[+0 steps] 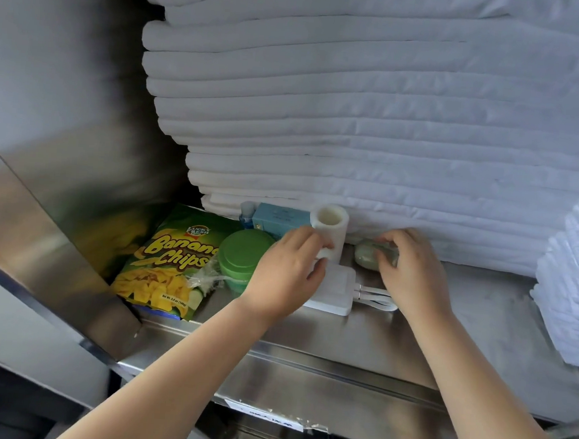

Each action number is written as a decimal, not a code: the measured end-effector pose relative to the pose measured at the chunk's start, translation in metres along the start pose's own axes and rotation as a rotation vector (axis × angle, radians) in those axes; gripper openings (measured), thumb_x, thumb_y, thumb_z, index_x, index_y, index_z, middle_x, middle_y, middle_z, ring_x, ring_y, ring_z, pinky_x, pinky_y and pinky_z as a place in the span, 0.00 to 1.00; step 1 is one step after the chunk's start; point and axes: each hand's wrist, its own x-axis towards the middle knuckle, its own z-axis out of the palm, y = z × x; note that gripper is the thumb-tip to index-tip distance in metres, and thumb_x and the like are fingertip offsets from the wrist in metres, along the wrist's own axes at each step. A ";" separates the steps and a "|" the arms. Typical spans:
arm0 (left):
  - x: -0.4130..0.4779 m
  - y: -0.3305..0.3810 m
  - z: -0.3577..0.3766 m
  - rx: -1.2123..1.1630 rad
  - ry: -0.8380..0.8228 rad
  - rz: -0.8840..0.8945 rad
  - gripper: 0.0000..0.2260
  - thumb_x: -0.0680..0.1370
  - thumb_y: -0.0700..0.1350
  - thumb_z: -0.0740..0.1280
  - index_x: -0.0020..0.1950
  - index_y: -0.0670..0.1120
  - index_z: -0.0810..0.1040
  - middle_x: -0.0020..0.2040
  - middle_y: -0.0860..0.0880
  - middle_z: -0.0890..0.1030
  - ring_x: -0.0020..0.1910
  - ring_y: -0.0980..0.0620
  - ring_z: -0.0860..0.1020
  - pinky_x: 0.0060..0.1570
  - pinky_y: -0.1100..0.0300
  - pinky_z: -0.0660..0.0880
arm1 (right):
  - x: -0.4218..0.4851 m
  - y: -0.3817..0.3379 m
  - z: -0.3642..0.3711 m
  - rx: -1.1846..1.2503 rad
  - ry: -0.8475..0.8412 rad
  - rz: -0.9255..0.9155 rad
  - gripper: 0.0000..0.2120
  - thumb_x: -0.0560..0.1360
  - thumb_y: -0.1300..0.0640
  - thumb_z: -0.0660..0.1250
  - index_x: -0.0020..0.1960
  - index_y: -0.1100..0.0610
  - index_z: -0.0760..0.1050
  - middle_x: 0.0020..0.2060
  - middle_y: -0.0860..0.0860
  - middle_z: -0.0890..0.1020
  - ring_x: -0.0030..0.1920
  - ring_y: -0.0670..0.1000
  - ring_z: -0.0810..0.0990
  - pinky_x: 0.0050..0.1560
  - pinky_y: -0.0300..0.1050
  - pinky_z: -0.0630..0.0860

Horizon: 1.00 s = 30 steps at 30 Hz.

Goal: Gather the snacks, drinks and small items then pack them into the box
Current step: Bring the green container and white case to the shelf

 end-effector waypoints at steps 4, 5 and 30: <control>-0.013 0.001 0.009 0.037 -0.138 0.071 0.10 0.74 0.47 0.66 0.51 0.43 0.80 0.48 0.47 0.78 0.46 0.44 0.76 0.44 0.51 0.75 | -0.005 0.009 -0.001 -0.058 -0.074 0.018 0.08 0.73 0.60 0.69 0.52 0.56 0.79 0.51 0.50 0.79 0.55 0.53 0.75 0.45 0.44 0.71; -0.016 0.000 0.010 0.057 -0.163 0.079 0.12 0.74 0.50 0.64 0.51 0.44 0.80 0.48 0.48 0.78 0.47 0.45 0.76 0.45 0.51 0.75 | -0.005 0.011 -0.001 -0.047 -0.083 0.004 0.09 0.72 0.60 0.70 0.52 0.56 0.80 0.50 0.50 0.79 0.54 0.53 0.75 0.45 0.42 0.70; -0.054 -0.006 0.014 0.161 -0.205 0.070 0.18 0.78 0.43 0.61 0.68 0.42 0.73 0.67 0.45 0.74 0.67 0.46 0.71 0.67 0.47 0.66 | -0.057 -0.018 -0.002 0.087 -0.221 -0.167 0.18 0.68 0.52 0.76 0.56 0.51 0.80 0.55 0.41 0.78 0.51 0.41 0.76 0.51 0.36 0.72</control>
